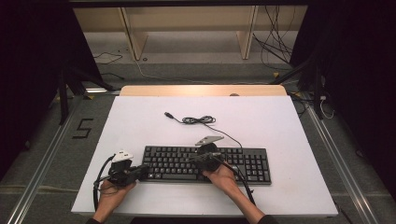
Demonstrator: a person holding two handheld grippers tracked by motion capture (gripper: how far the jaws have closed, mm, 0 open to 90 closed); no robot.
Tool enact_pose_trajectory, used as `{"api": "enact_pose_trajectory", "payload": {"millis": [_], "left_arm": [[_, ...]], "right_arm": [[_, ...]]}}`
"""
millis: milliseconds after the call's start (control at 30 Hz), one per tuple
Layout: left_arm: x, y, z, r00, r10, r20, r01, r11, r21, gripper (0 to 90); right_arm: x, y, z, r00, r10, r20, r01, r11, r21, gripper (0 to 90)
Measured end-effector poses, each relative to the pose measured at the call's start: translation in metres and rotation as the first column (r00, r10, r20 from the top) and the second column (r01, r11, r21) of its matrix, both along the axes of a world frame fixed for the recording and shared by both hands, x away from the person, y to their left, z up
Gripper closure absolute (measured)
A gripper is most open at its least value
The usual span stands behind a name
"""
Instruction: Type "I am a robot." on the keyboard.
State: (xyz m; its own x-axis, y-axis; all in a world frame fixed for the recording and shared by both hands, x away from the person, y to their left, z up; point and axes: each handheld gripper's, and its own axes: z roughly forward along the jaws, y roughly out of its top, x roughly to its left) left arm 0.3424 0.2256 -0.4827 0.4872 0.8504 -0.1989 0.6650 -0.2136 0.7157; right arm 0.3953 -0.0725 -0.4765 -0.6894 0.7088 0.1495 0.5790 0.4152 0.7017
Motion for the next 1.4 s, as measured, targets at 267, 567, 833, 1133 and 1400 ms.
{"api": "enact_pose_trajectory", "payload": {"millis": [267,567,833,1133,1400], "left_arm": [[-0.001,-0.001,-0.001,1.0000,-0.002,0.003,0.002,1.0000,0.001,89.2],[-0.002,0.000,0.002,0.9999,0.001,0.015,-0.001,0.9999,-0.015,89.0],[-0.004,0.000,0.007,0.9987,-0.001,0.050,0.004,0.9985,-0.055,84.9],[-0.007,0.000,0.013,0.9954,-0.004,0.096,0.015,0.9930,-0.117,64.4],[-0.010,0.000,0.017,0.9894,-0.009,0.145,0.033,0.9855,-0.166,46.9]], "right_arm": [[0.000,0.000,-0.001,1.0000,-0.002,0.007,0.002,1.0000,-0.006,90.0],[0.000,-0.001,0.000,0.9999,-0.010,-0.005,0.011,0.9999,0.011,90.0],[-0.002,-0.008,0.009,0.9999,-0.006,0.015,0.005,0.9956,0.094,81.6],[-0.009,-0.012,0.018,0.9993,0.023,0.028,-0.027,0.9887,0.148,61.3],[-0.016,-0.011,0.022,0.9977,0.058,0.034,-0.063,0.9834,0.170,47.1]]}}
